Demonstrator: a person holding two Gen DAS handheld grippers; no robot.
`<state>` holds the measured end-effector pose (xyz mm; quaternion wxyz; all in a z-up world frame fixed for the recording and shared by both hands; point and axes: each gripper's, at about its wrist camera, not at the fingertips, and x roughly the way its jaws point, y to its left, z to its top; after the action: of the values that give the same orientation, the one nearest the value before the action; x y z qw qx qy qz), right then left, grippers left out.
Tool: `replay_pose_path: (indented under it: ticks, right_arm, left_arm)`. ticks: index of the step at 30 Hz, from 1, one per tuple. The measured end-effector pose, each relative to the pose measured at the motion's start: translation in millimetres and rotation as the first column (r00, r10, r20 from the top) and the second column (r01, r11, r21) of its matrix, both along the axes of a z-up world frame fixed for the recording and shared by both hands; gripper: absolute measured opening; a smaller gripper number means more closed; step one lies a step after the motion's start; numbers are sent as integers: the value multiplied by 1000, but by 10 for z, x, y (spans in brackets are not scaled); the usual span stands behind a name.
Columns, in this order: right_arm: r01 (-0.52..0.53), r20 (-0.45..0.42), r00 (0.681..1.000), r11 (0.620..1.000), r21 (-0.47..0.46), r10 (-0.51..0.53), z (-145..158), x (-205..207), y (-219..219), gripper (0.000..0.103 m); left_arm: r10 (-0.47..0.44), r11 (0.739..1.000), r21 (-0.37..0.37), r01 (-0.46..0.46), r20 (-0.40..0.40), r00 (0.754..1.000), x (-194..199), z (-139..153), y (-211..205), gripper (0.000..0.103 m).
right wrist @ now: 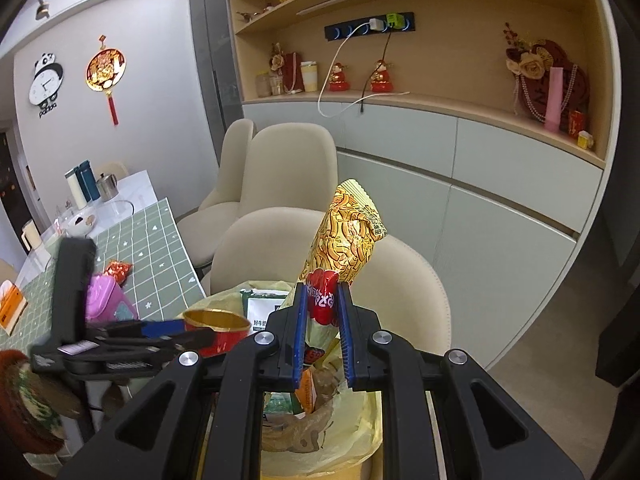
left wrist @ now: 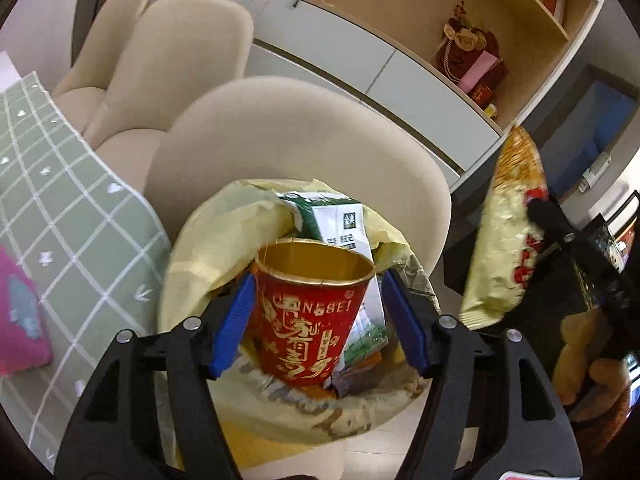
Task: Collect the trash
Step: 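Carry the red cup and gold wrapper to the yellow trash bag and release both, then move both open tools back over the table wrappers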
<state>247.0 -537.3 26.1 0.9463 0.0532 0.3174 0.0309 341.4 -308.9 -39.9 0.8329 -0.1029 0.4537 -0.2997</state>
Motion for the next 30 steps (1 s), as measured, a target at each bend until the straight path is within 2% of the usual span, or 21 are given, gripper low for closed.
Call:
replay_pose_path:
  ticks: [4, 9, 14, 20, 24, 30]
  right_arm:
    - [-45, -1, 999, 998, 33, 45, -48, 93, 167, 16]
    - [-143, -18, 989, 988, 61, 144, -160, 258, 577, 16]
    - [-190, -141, 972, 982, -17, 186, -694, 485, 997, 16]
    - [-160, -250, 957, 986, -40, 145, -1078, 641, 1007, 16]
    - [-140, -358, 926, 989, -36, 118, -1373, 702, 942, 15]
    - [-32, -309, 950, 999, 3, 32, -1306, 540, 820, 15]
  left_arm:
    - [47, 999, -22, -47, 22, 999, -97, 202, 273, 65]
    - [121, 992, -28, -119, 51, 991, -243, 414, 663, 65]
    - [193, 981, 0, -194, 60, 979, -410, 494, 1038, 65]
    - [299, 953, 28, -301, 66, 952, -614, 487, 1534, 65]
    - [363, 931, 37, -364, 33, 931, -709, 391, 1842, 65]
    - [410, 911, 53, -409, -4, 912, -784, 288, 2241, 65]
